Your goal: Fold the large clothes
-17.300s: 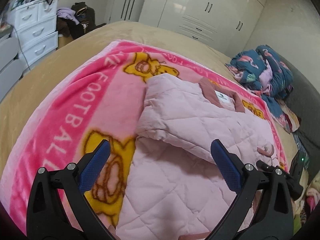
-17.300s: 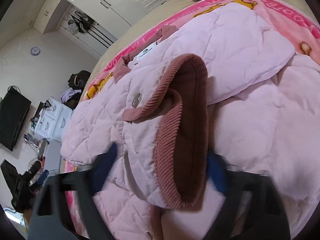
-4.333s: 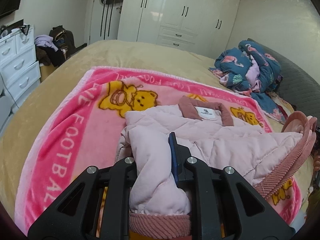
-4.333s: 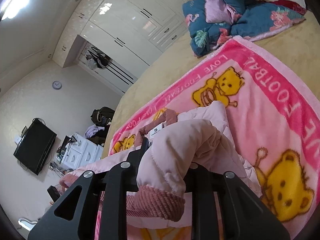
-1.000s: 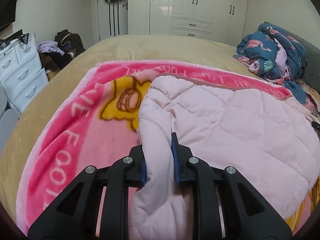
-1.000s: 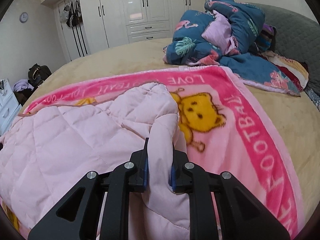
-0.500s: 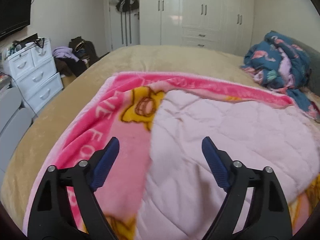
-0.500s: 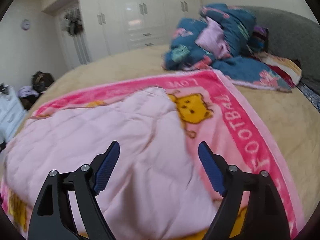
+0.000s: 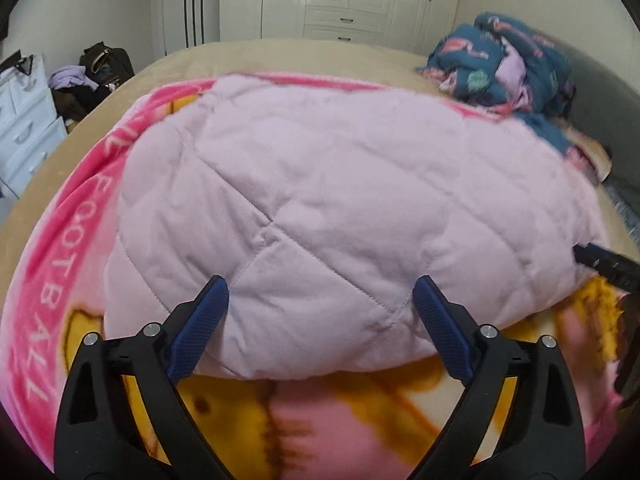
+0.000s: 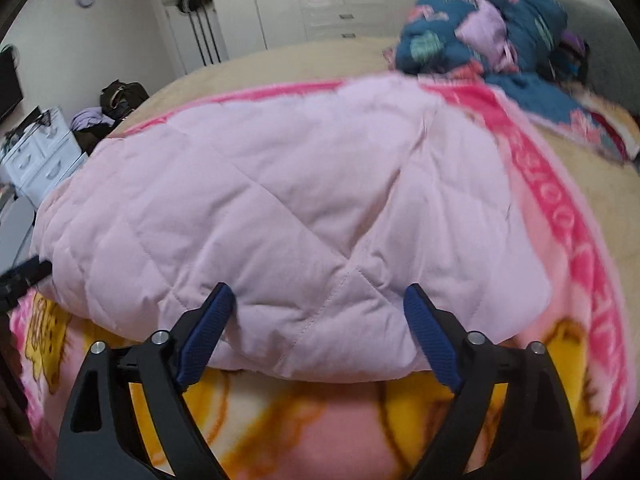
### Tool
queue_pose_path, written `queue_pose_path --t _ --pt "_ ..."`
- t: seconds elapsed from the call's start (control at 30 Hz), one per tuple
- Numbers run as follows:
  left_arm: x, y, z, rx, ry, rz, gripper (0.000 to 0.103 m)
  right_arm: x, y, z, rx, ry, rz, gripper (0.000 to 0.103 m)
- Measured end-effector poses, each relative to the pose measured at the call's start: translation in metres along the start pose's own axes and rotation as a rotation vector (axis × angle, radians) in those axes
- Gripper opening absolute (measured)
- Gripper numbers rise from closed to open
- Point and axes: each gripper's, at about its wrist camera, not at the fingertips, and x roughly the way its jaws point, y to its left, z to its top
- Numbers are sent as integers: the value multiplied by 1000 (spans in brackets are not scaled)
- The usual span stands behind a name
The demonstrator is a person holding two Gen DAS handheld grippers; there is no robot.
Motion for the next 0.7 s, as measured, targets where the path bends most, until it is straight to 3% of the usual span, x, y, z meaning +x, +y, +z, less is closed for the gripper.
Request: queue_pose_path --t 0.37,0.43,0.7 --pt "-33 12 -8 -69 -24 -12 94 -50 -17 -10 105 -84 60 95" --pt "-40 16 -12 -94 -31 -11 94 -59 -25 -16 140 -97 59 99" --pt "-45 50 -29 -237 0 0 94 -68 -57 -36 301 -100 69 99"
